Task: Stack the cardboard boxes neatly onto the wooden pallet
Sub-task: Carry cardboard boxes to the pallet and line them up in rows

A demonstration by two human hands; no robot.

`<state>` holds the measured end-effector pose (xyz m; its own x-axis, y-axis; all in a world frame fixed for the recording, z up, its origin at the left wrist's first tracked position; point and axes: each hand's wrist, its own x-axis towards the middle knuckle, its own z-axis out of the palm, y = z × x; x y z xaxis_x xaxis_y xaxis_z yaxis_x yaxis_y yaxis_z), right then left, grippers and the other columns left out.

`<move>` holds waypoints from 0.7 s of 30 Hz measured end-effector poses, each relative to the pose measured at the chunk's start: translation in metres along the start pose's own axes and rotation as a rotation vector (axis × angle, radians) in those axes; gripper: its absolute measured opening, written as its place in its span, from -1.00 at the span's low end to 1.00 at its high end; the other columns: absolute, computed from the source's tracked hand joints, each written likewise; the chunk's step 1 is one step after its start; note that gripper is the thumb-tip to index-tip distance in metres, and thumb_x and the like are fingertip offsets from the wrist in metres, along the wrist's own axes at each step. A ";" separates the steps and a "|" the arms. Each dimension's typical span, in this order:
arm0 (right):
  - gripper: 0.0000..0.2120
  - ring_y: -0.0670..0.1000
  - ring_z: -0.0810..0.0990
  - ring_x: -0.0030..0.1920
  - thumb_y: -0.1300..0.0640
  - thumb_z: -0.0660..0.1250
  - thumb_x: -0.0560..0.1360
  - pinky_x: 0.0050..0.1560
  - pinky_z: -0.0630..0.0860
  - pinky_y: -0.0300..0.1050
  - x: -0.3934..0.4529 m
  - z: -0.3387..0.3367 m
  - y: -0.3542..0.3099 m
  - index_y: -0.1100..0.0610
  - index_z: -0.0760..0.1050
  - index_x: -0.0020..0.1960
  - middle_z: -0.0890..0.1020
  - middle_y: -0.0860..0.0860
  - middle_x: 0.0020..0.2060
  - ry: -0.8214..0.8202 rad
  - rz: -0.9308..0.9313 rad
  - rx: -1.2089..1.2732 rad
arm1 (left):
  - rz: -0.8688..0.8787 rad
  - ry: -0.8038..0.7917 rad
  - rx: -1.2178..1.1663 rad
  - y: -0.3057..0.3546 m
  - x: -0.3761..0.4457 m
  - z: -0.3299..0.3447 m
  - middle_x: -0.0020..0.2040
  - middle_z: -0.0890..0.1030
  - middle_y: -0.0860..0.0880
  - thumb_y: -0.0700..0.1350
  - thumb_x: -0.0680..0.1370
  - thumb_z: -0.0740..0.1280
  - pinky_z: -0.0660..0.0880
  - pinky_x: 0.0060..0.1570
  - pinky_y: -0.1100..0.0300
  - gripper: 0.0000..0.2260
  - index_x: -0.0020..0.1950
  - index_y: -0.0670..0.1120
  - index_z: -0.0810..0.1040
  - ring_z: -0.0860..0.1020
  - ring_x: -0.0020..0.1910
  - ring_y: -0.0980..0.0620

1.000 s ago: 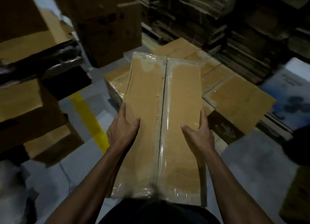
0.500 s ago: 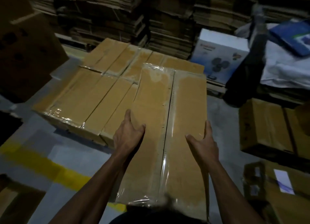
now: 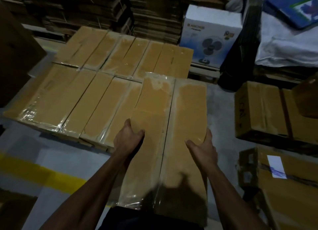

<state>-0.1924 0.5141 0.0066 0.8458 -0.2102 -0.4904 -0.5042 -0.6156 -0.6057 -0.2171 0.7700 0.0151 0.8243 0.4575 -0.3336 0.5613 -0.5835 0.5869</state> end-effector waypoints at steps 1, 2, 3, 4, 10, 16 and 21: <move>-0.09 0.26 0.48 0.31 -0.21 0.43 0.46 0.28 0.41 0.14 0.003 0.001 0.000 -0.12 -0.08 0.59 0.49 0.13 0.37 -0.005 0.007 -0.004 | -0.001 -0.008 0.006 0.000 0.003 0.002 0.10 0.60 -0.06 0.18 0.50 0.33 0.53 0.05 -0.06 -0.57 0.25 0.01 0.33 0.59 0.05 -0.18; -0.10 0.26 0.48 0.30 -0.21 0.42 0.46 0.28 0.42 0.14 0.010 0.004 0.000 -0.13 -0.07 0.59 0.49 0.12 0.36 -0.005 0.018 -0.002 | 0.002 -0.018 0.013 -0.001 0.011 0.006 0.09 0.60 -0.05 0.18 0.50 0.33 0.54 0.05 -0.06 -0.57 0.25 0.02 0.32 0.59 0.05 -0.18; -0.10 0.25 0.49 0.29 -0.21 0.43 0.46 0.28 0.43 0.16 0.013 0.006 0.000 -0.14 -0.07 0.58 0.50 0.11 0.35 -0.003 0.025 0.000 | 0.001 -0.034 0.011 -0.003 0.015 0.009 0.10 0.60 -0.05 0.19 0.50 0.33 0.54 0.06 -0.07 -0.56 0.26 0.03 0.31 0.59 0.05 -0.18; -0.10 0.25 0.49 0.28 -0.21 0.43 0.45 0.28 0.44 0.18 0.018 0.009 0.001 -0.15 -0.06 0.57 0.50 0.11 0.35 -0.002 0.030 0.005 | 0.004 -0.054 -0.002 -0.005 0.022 0.011 0.13 0.60 -0.04 0.20 0.48 0.33 0.54 0.07 -0.09 -0.53 0.28 0.03 0.31 0.59 0.07 -0.17; -0.11 0.22 0.51 0.25 -0.20 0.44 0.45 0.25 0.46 0.22 0.064 0.054 0.005 -0.15 -0.05 0.56 0.47 0.07 0.35 -0.001 0.034 0.025 | 0.014 -0.108 -0.007 -0.031 0.086 0.043 0.16 0.61 0.00 0.24 0.45 0.34 0.55 0.07 -0.08 -0.48 0.31 0.06 0.31 0.60 0.07 -0.14; 0.00 0.24 0.51 0.23 -0.35 0.43 0.37 0.23 0.44 0.18 0.114 0.103 0.009 -0.09 -0.04 0.59 0.47 0.08 0.32 -0.043 0.091 0.063 | 0.000 -0.112 0.040 -0.062 0.153 0.081 0.17 0.61 -0.05 0.14 0.50 0.37 0.51 0.01 0.02 -0.41 0.44 -0.01 0.25 0.59 0.09 -0.17; 0.09 0.28 0.49 0.28 -0.51 0.33 0.16 0.29 0.43 0.30 0.157 0.145 0.017 -0.22 -0.04 0.56 0.46 0.09 0.35 -0.050 0.129 0.085 | -0.027 -0.112 0.021 -0.093 0.198 0.112 0.21 0.60 -0.03 0.17 0.46 0.38 0.53 0.10 -0.06 -0.36 0.46 0.04 0.22 0.58 0.12 -0.18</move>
<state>-0.0933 0.5814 -0.1716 0.7642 -0.2438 -0.5972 -0.6229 -0.5190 -0.5853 -0.0981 0.8399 -0.1882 0.8115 0.3957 -0.4300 0.5836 -0.5869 0.5612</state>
